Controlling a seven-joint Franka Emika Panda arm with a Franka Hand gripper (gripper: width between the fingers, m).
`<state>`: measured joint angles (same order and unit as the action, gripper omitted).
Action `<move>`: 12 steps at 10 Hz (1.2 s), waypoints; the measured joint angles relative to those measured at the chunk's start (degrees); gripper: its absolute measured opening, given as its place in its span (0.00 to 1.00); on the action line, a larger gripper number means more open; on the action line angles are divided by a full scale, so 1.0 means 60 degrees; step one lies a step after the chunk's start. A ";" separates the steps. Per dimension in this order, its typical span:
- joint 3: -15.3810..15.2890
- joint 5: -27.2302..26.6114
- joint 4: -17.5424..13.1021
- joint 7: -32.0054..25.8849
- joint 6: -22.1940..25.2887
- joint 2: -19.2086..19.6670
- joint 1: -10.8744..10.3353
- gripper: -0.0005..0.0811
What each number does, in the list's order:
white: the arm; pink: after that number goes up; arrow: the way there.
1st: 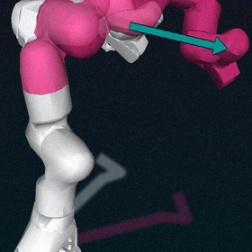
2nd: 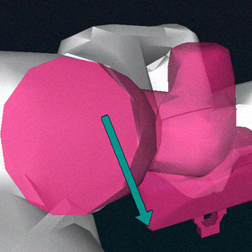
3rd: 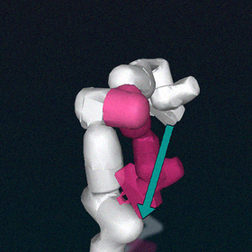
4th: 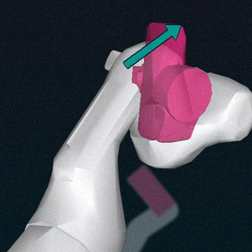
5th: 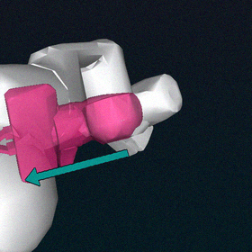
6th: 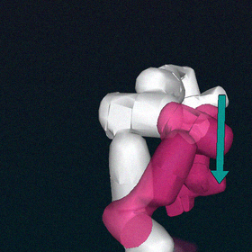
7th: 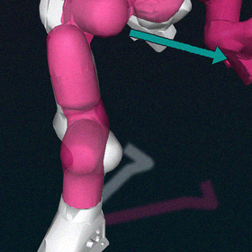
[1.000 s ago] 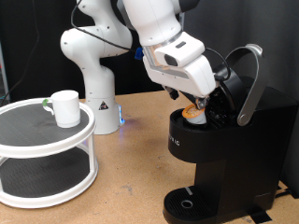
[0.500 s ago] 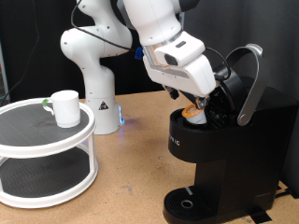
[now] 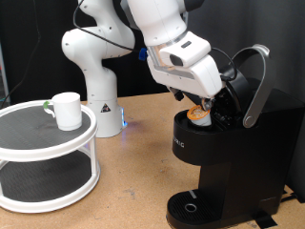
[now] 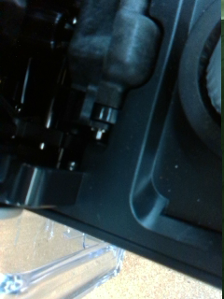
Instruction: Make a cup of coffee with the keurig machine
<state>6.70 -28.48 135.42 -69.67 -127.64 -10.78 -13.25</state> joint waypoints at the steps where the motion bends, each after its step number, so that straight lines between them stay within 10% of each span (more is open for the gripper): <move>1: -0.0006 -0.0003 -0.0008 -0.0003 0.0024 -0.0005 -0.0013 0.99; 12: -0.0048 0.0229 -0.0179 0.0257 0.0499 0.0006 0.0019 0.99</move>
<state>6.41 -27.10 134.34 -68.13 -124.65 -10.75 -13.13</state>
